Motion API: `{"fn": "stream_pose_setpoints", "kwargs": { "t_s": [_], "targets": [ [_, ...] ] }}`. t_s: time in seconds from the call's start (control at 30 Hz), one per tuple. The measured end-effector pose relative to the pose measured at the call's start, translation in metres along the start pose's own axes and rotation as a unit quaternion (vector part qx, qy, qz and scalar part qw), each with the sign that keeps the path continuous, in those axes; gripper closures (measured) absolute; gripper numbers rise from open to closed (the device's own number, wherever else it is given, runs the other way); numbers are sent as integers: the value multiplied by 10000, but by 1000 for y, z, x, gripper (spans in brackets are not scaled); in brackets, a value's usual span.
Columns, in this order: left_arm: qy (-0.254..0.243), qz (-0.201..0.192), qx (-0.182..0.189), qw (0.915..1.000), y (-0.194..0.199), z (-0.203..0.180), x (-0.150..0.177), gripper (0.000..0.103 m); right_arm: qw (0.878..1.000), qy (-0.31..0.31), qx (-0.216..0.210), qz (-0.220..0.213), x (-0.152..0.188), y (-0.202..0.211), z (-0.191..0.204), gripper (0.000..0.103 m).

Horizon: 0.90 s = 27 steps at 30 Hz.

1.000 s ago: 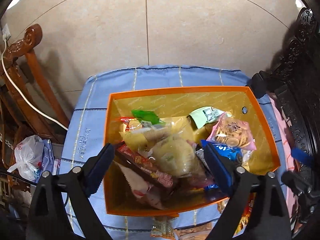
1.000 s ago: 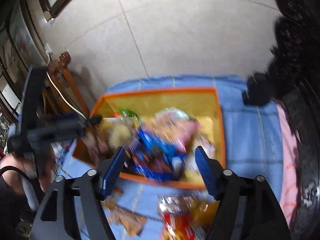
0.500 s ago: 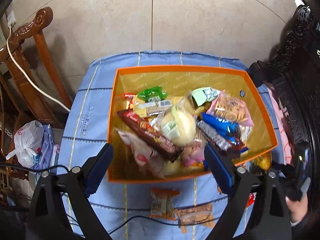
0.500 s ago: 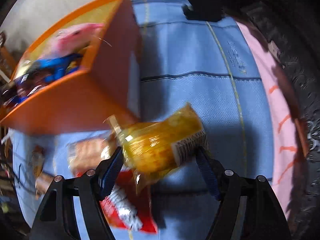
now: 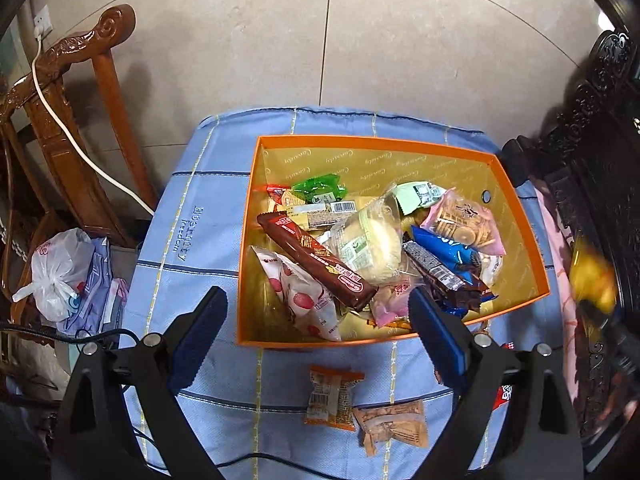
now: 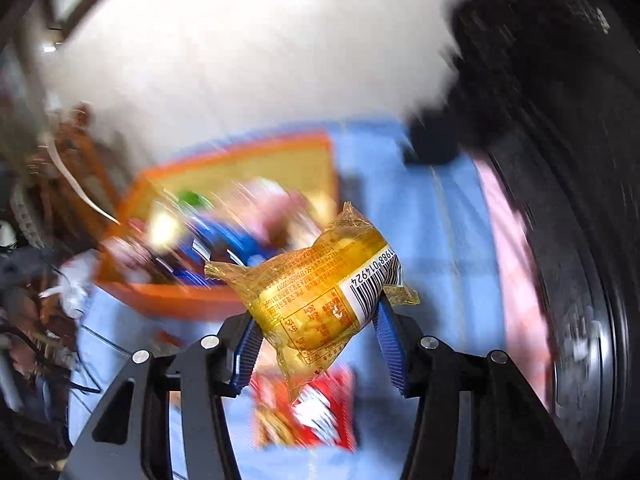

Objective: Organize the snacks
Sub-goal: 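Grasp the orange-edged cracker pack with the left gripper while the right grasps the golden bread bag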

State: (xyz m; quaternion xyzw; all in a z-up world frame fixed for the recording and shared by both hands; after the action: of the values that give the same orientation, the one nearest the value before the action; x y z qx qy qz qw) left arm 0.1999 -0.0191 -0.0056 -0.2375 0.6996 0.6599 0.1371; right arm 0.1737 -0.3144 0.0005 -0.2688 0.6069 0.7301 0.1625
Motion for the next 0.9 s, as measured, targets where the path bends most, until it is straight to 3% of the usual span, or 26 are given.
{"fn": "stream_pose_setpoints", "kwargs": {
  "t_s": [0.1,0.13,0.17,0.2,0.3,0.57,0.77,0.9],
  "targets": [
    [-54,62,13,10000,0,-4,3,13,9989,254,-258,-314,-36,-10,27,39],
    [-99,75,-10,9999,1,-5,5,13,9989,305,-110,-348,-44,-19,36,26],
    [-138,85,-25,9999,1,-4,8,13,9990,310,123,-313,-46,-24,40,20],
    [-173,91,-28,9998,2,-3,10,13,9988,323,231,-293,-45,-27,44,19],
    [-164,133,-97,9997,1,8,23,11,9991,347,-182,-155,-25,-30,49,19],
    [-157,888,-10,9959,-33,18,72,11,9945,215,-801,644,59,-39,45,19],
    [-179,1448,7,9893,-74,8,101,12,9840,695,-1327,968,88,-42,83,19],
    [-89,1687,-109,9856,-97,9,111,12,9772,1088,-1428,1134,100,-50,108,19]
  ]
}}
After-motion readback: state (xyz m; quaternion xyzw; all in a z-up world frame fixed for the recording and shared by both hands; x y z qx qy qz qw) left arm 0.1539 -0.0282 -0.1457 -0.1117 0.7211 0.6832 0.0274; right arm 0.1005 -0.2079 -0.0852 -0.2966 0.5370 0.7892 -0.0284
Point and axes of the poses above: each gripper's, at about its wrist camera, not at the fingertips, and y roughly against the way its jaws point, z to its left, x to its underside, the point moved 1 cm from there along -y, roughly the way its jaws point, and after that the axes turned 3 degrees about y, right-handed, at the moved point
